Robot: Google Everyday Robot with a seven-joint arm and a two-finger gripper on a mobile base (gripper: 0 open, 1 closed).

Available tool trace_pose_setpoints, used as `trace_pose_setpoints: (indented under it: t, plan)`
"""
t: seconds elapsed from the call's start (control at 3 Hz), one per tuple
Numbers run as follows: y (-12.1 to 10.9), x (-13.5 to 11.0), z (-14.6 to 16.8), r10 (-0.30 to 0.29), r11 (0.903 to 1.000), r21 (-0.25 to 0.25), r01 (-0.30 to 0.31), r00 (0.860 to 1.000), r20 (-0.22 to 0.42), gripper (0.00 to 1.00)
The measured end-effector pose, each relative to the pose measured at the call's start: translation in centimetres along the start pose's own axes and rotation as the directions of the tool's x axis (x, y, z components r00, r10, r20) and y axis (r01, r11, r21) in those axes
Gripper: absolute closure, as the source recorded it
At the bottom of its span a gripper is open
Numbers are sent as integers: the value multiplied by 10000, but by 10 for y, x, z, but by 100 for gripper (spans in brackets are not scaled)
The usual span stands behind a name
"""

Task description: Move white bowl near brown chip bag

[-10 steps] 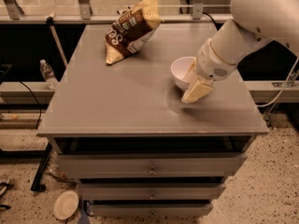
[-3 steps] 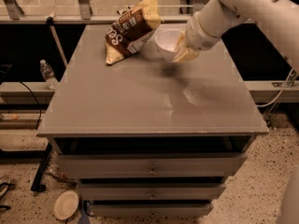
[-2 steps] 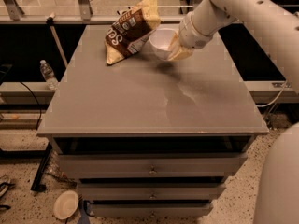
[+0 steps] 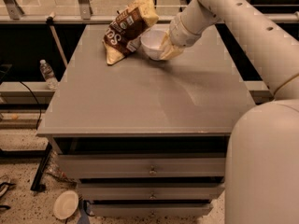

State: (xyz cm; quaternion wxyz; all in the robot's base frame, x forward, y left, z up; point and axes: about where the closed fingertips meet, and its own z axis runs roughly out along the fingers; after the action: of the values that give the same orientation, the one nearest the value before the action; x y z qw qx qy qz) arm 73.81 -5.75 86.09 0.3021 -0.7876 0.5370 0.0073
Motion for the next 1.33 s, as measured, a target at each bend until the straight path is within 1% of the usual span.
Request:
trace_pose_setpoints:
  t: [0.33,1.0,1.33]
  plan:
    - [-3,-1,6,-79,10000,-51,80,9999,71,82]
    - [-2,-2,13,-90,9999,-141,92,9999,118,35]
    - [-4,-5,11,-142,9999,-33,142,9997,210,4]
